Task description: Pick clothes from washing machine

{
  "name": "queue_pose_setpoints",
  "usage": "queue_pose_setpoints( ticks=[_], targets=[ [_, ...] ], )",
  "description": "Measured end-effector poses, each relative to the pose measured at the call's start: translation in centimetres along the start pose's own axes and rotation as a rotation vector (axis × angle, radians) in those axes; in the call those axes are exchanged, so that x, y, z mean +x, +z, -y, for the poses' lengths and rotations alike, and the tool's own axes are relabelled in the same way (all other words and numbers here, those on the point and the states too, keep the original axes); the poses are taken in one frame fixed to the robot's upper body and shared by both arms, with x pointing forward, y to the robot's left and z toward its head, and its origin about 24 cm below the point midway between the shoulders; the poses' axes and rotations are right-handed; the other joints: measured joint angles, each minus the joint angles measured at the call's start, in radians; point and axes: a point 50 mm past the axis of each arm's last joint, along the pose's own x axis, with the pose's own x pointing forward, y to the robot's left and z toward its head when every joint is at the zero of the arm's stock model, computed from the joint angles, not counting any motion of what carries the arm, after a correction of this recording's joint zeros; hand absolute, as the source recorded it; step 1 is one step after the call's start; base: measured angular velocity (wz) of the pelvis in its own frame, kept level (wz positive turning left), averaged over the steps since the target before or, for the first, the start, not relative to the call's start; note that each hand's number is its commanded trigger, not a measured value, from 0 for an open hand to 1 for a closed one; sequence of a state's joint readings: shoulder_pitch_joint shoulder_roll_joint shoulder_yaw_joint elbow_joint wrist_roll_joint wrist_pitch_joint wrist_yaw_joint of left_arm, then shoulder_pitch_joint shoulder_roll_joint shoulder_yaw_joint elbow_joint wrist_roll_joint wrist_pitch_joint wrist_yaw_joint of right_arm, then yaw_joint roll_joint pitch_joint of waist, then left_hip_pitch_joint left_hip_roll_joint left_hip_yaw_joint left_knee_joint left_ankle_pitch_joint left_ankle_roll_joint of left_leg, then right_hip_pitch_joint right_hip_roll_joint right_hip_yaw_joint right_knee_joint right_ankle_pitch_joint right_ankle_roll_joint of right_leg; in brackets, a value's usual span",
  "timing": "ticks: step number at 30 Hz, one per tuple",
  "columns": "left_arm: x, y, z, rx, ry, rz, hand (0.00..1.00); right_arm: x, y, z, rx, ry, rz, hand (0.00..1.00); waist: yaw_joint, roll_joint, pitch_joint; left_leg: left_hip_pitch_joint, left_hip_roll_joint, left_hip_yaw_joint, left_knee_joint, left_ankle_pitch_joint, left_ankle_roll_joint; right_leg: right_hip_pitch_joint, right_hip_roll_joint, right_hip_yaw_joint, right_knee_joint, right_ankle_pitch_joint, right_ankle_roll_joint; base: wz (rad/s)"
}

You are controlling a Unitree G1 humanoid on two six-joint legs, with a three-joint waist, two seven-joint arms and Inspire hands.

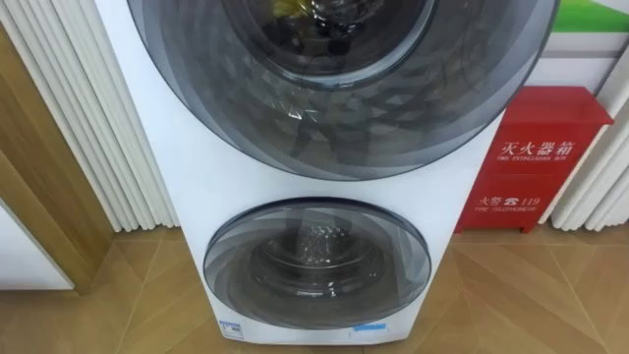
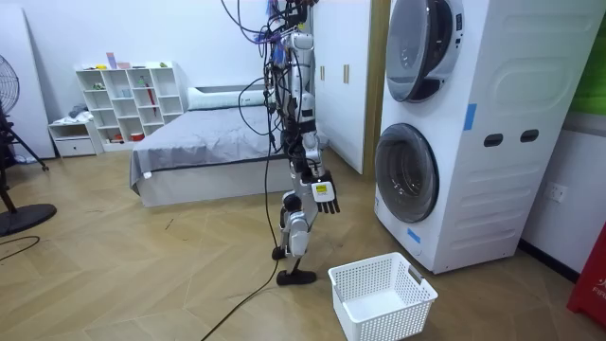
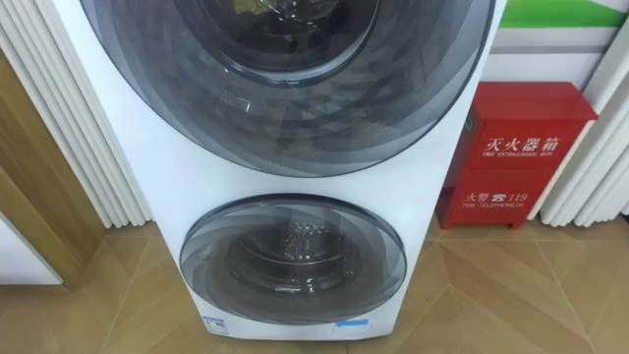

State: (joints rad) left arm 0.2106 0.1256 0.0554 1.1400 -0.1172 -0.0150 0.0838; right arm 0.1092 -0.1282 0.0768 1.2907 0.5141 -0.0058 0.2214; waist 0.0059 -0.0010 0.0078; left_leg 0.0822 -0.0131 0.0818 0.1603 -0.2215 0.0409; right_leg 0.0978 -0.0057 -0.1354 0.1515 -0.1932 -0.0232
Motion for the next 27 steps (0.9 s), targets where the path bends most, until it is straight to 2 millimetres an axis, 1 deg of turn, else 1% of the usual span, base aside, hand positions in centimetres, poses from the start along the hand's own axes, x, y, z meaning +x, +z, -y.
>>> queue_pose_setpoints(
  ticks=[18,27],
  targets=[
    [0.0,-0.01,0.03,0.0,-0.002,-0.001,0.0,-0.01,0.0,0.03,-0.009,0.0,0.001,0.0,0.0,0.002,0.0,0.0,0.0,0.0,-0.001,0.0,0.0,-0.001,0.0,0.001,0.0,0.0,0.0,0.0],
    [0.0,-0.01,0.02,0.0,-0.002,-0.001,0.0,-0.01,-0.04,0.01,-0.008,0.006,-0.001,0.0,0.001,-0.001,0.0001,0.001,0.0,0.001,-0.001,0.0,0.0,-0.008,0.0,0.002,0.0,0.0,0.0,0.0]
  ],
)
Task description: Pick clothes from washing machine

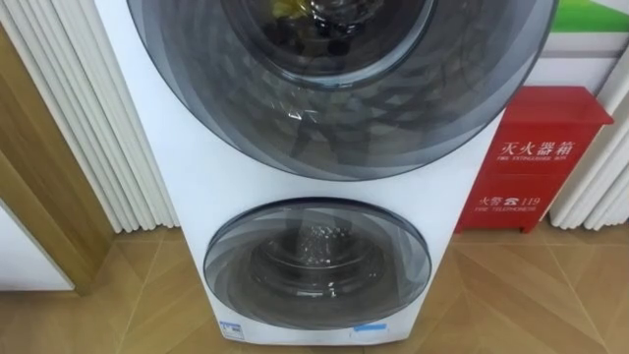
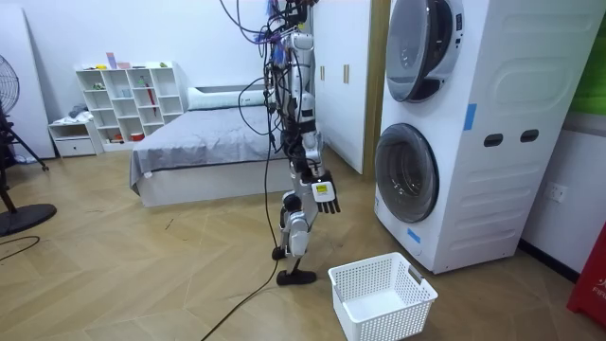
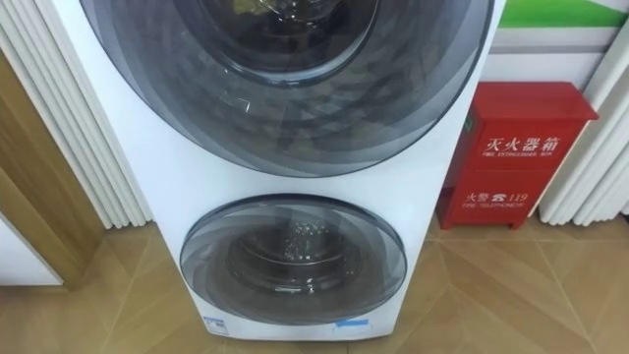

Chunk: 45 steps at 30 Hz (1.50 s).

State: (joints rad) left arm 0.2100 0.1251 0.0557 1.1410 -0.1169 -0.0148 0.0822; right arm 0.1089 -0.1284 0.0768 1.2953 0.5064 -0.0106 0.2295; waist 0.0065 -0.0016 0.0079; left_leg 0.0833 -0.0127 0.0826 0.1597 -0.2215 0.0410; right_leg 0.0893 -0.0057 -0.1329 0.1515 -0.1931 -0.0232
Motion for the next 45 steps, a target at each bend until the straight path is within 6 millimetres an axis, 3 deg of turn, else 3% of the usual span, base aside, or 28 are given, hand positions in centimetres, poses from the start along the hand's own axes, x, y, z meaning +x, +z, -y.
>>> queue_pose_setpoints(
  ticks=[5,8,11,13,14,16,17,18,19,20,22,25,31,45],
  targets=[
    [0.0,0.0,0.0,-0.003,-0.002,0.001,0.0,0.1,0.6,-0.2,-0.003,0.004,0.014,0.0,0.001,-0.006,-0.0032,0.001,0.0,0.001,0.001,0.0,0.0,0.001,0.0,0.002,0.001,0.0,0.0,0.0],
    [0.0,0.1,0.0,-0.008,-0.01,0.002,0.0,0.2,1.0,-0.3,0.002,-0.008,0.026,0.0,0.002,-0.009,-0.0005,0.014,-0.001,0.001,0.001,0.0,0.0,0.017,-0.003,0.002,0.001,0.0,0.0,0.0],
    [0.1,0.5,0.0,-0.01,-0.007,0.012,0.0,0.3,3.9,-1.2,0.004,0.007,0.127,0.0,0.0,-0.015,0.0034,0.015,-0.001,0.01,0.004,0.0,0.0,0.017,-0.004,0.01,0.002,0.0,0.0,-0.08],
    [0.1,0.7,-0.2,-0.013,-0.012,0.023,0.0,-0.3,8.8,-2.2,-0.022,0.032,0.309,0.0,-0.005,-0.023,0.0096,0.014,-0.001,0.016,0.005,0.0,0.001,0.017,-0.002,0.019,0.003,0.0,0.0,-0.1],
    [0.1,0.8,-0.3,-0.014,-0.013,0.023,0.0,-0.6,10.2,-2.4,-0.033,0.038,0.356,0.0,-0.005,-0.026,0.01,0.015,-0.002,0.016,0.005,0.0,0.001,0.018,-0.003,0.022,0.003,0.0,0.0,-0.05],
    [0.2,0.9,-0.8,-0.012,-0.003,0.027,0.0,-2.2,15.4,-2.8,-0.054,0.04,0.529,0.0,-0.001,-0.036,0.0122,0.032,-0.007,0.02,0.005,0.0,0.001,0.025,-0.002,0.023,0.0,0.001,0.001,0.0],
    [0.2,0.9,-0.9,-0.011,0.0,0.029,0.0,-2.8,16.7,-3.0,-0.06,0.037,0.577,0.0,0.0,-0.039,0.0099,0.032,-0.008,0.02,0.005,0.0,0.001,0.026,-0.001,0.024,0.0,0.001,0.001,0.0],
    [0.1,1.0,-1.1,-0.015,0.004,0.033,0.0,-4.3,19.4,-3.5,-0.081,0.045,0.689,0.0,0.001,-0.036,0.0062,0.031,-0.008,0.02,0.006,0.0,0.001,0.024,-0.001,0.025,-0.002,0.001,0.001,0.0],
    [0.1,1.0,-1.3,-0.012,0.005,0.035,0.0,-5.8,21.8,-4.2,-0.097,0.057,0.79,0.0,0.0,-0.044,0.0076,0.028,-0.008,0.02,0.008,0.0,0.001,0.022,-0.001,0.024,-0.001,0.001,0.001,0.0],
    [0.1,0.9,-1.4,-0.009,0.006,0.026,0.0,-7.2,23.5,-4.7,-0.103,0.058,0.868,0.0,-0.001,-0.052,0.0014,0.028,-0.008,0.019,0.009,0.001,0.001,0.021,-0.001,0.024,-0.001,0.001,0.001,0.0],
    [0.1,0.6,-1.7,-0.01,0.012,0.012,0.0,-9.0,25.3,-5.4,-0.108,0.064,0.969,0.0,0.007,-0.061,-0.0045,0.028,-0.007,0.017,0.009,0.001,0.001,0.023,0.0,0.024,-0.001,0.001,0.001,0.0],
    [0.0,0.1,-2.0,0.027,0.021,-0.019,0.0,-10.7,26.8,-6.5,-0.113,0.073,1.055,0.0,0.024,-0.066,-0.0097,0.031,-0.001,0.009,0.008,0.001,0.001,0.026,0.001,0.023,0.001,0.001,0.002,0.0],
    [-0.1,-0.2,-2.2,0.053,0.016,-0.032,0.0,-12.7,28.4,-8.5,-0.146,0.108,1.139,0.0,0.033,-0.055,-0.0069,0.018,-0.001,0.0,0.006,0.001,0.001,0.018,-0.002,0.017,0.001,0.002,0.003,0.02],
    [-0.2,-0.5,-2.3,0.092,0.015,-0.048,0.0,-15.8,30.9,-10.3,-0.144,0.107,1.276,0.0,0.045,-0.062,-0.0079,0.013,-0.001,-0.006,0.003,0.001,0.001,0.017,-0.004,0.001,-0.001,0.002,0.003,0.02]
  ],
)
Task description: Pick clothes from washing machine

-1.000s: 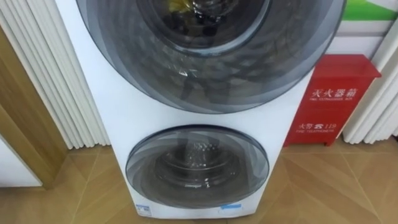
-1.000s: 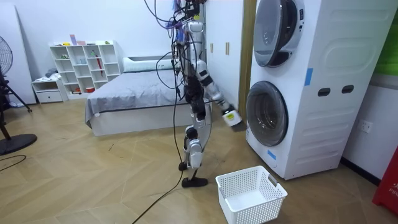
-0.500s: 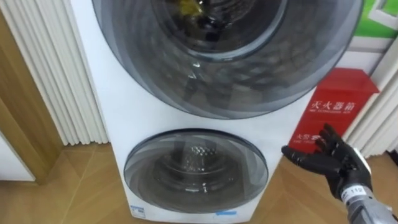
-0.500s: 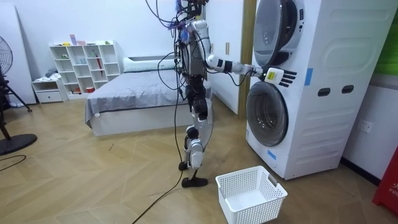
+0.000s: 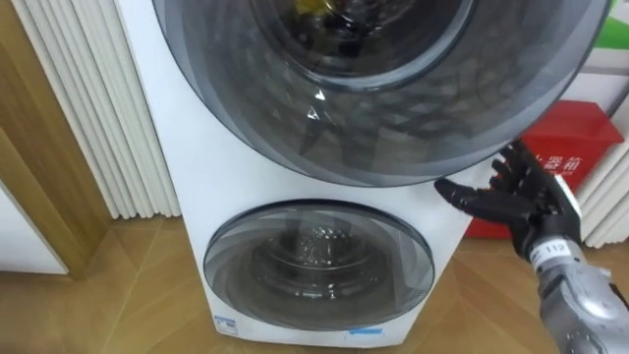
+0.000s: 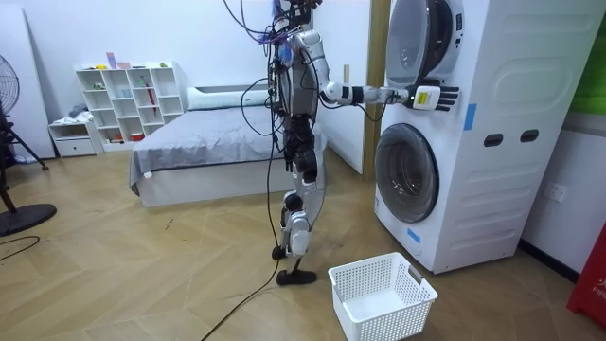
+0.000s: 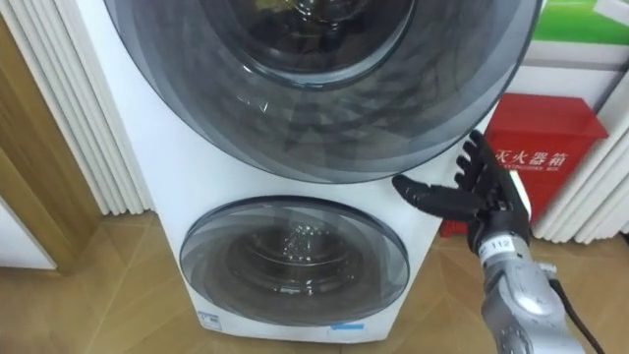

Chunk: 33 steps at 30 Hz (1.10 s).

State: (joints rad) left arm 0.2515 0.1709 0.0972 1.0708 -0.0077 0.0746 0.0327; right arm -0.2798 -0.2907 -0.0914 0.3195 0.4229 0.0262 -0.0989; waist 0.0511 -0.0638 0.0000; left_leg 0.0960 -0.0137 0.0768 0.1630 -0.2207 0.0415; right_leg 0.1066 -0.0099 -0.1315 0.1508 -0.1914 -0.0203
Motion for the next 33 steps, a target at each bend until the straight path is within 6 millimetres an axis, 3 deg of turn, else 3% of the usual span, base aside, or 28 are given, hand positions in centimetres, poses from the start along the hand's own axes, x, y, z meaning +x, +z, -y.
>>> queue_pose_setpoints(
  ticks=[8,13,23,24,25,26,27,28,29,30,31,33],
  targets=[
    [0.1,0.7,-0.1,0.008,-0.001,0.016,0.0,0.0,1.2,-0.3,-0.056,0.018,0.027,0.0,0.005,-0.002,0.0018,0.001,0.002,0.002,0.0,0.0,0.0,-0.003,0.001,0.0,0.0,0.0,0.0,-0.03],
    [0.1,0.7,-0.8,0.015,0.017,0.017,0.0,-0.1,2.9,-1.2,-0.184,0.068,0.066,0.0,0.005,-0.02,0.01,0.001,0.002,0.005,0.0,0.0,0.0,-0.009,0.004,0.008,0.002,0.0,0.0,-0.09],
    [0.2,2.2,-0.1,0.066,0.011,0.06,0.0,-0.7,4.5,-2.3,-0.302,0.129,0.11,0.0,-0.01,-0.018,0.0043,0.007,0.008,0.001,0.001,0.0,0.0,-0.022,0.014,0.024,0.026,0.0,0.0,-0.1],
    [0.2,2.2,0.0,0.071,0.01,0.063,0.0,-0.8,4.3,-2.6,-0.307,0.145,0.105,0.0,-0.013,-0.014,0.0027,0.021,0.02,-0.021,-0.001,0.001,0.0,-0.033,0.015,0.014,0.064,0.0,0.0,-0.3],
    [0.2,2.3,0.1,0.075,0.009,0.068,0.0,-0.8,4.1,-2.9,-0.313,0.16,0.091,0.0,-0.012,-0.004,0.0024,0.044,0.037,-0.085,-0.006,0.004,0.0,-0.078,0.032,-0.012,0.166,-0.006,-0.003,-0.41],
    [0.2,2.4,0.0,0.076,0.009,0.074,0.0,-0.9,4.0,-3.1,-0.319,0.172,0.089,0.0,-0.013,0.002,0.0037,0.053,0.05,-0.125,-0.009,0.004,-0.001,-0.113,0.049,-0.003,0.199,-0.03,-0.009,-0.76],
    [0.2,2.2,-0.6,0.072,0.027,0.082,0.0,-1.0,4.4,-3.8,-0.332,0.21,0.11,0.0,-0.003,-0.001,-0.0068,0.05,0.07,-0.162,-0.01,0.002,-0.005,-0.162,0.092,0.058,0.078,-0.004,-0.052,-0.88],
    [0.2,1.6,-1.4,0.085,0.054,0.066,0.0,-1.5,5.6,-4.7,-0.332,0.253,0.169,0.0,0.001,-0.023,-0.0054,0.041,0.071,-0.159,-0.009,-0.018,-0.041,-0.2,0.085,0.033,-0.036,0.186,-0.076,-0.69],
    [0.3,1.3,-1.3,0.097,0.055,0.05,0.0,-1.7,5.8,-4.7,-0.333,0.26,0.18,0.0,-0.011,-0.009,-0.0047,0.05,0.093,-0.154,-0.008,-0.039,-0.073,-0.193,0.097,0.018,-0.017,0.173,-0.074,-0.08],
    [0.3,1.0,-1.2,0.118,0.054,0.035,0.0,-1.8,5.7,-4.8,-0.329,0.265,0.176,0.0,-0.033,-0.006,-0.0056,0.062,0.11,-0.096,-0.017,-0.046,-0.097,-0.177,0.102,-0.009,-0.006,0.171,-0.077,0.27],
    [0.3,1.2,-1.0,0.132,0.047,0.043,0.0,-1.8,5.7,-4.8,-0.332,0.266,0.177,0.0,-0.034,-0.01,-0.0031,0.057,0.117,-0.045,-0.032,-0.036,-0.108,-0.167,0.101,-0.007,-0.003,0.171,-0.077,0.29],
    [0.3,1.3,-1.1,0.149,0.057,0.05,0.0,-1.7,5.8,-4.5,-0.346,0.257,0.171,0.0,-0.032,-0.013,-0.0024,0.035,0.125,-0.015,-0.029,-0.026,-0.095,-0.161,0.101,-0.014,-0.003,0.17,-0.076,0.16]
  ],
)
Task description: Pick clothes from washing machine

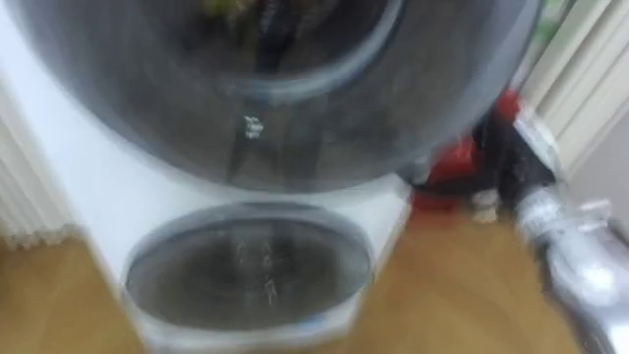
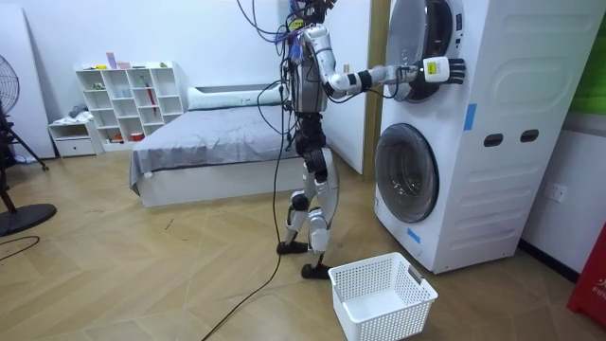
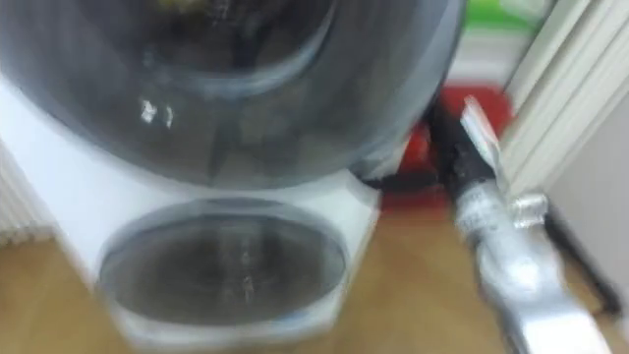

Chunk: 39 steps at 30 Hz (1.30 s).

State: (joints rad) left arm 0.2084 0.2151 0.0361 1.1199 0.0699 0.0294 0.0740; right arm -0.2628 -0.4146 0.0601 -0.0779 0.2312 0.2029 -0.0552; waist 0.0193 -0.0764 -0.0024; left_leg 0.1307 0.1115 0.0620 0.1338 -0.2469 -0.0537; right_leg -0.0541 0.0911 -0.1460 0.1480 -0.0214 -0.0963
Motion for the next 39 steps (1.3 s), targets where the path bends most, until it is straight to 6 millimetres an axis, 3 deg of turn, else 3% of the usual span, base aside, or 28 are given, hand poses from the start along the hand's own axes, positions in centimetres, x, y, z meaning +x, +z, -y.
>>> queue_pose_setpoints(
  ticks=[6,8,10,16,25,39],
  targets=[
    [-0.2,-1.6,0.0,0.024,0.005,-0.072,0.0,-0.1,0.4,0.2,-0.075,0.045,0.009,0.0,0.006,0.0,0.0003,0.0,-0.021,0.007,0.001,0.006,0.017,0.0,-0.008,-0.004,0.001,-0.008,0.007,0.01],
    [-0.3,-1.8,0.2,0.015,-0.003,-0.082,0.0,-0.2,0.8,0.0,-0.106,0.083,0.024,0.0,0.008,-0.002,0.0005,-0.004,-0.03,0.011,0.004,0.002,0.025,-0.002,-0.016,0.0,0.008,-0.035,0.002,0.04],
    [-0.2,-1.6,0.3,0.013,-0.015,-0.08,0.0,-0.7,0.9,-0.3,-0.115,0.113,0.027,0.0,0.008,-0.001,0.0001,-0.004,-0.029,0.008,0.003,0.002,0.022,-0.006,-0.017,-0.008,0.02,-0.051,0.009,0.07],
    [-0.2,-1.6,0.5,0.011,-0.048,-0.078,0.0,-3.0,1.4,-1.4,-0.094,0.225,0.056,0.0,0.007,0.0,-0.0007,-0.006,-0.024,0.016,0.013,0.009,0.011,-0.016,-0.017,-0.011,0.044,-0.052,-0.012,0.0],
    [-0.2,-1.6,0.5,0.01,-0.067,-0.071,0.0,-4.9,1.7,-2.5,-0.082,0.355,0.072,0.0,0.01,0.009,-0.004,-0.008,-0.021,0.022,0.032,0.011,0.008,-0.011,-0.013,-0.01,0.039,-0.05,-0.019,0.0],
    [-0.3,-1.3,0.8,0.058,-0.061,-0.052,0.0,-5.8,1.2,-3.7,0.063,0.473,0.076,0.0,0.014,0.018,0.0013,-0.017,-0.019,0.054,0.034,0.01,0.006,-0.016,-0.015,-0.01,0.039,-0.053,-0.012,0.0]
  ],
)
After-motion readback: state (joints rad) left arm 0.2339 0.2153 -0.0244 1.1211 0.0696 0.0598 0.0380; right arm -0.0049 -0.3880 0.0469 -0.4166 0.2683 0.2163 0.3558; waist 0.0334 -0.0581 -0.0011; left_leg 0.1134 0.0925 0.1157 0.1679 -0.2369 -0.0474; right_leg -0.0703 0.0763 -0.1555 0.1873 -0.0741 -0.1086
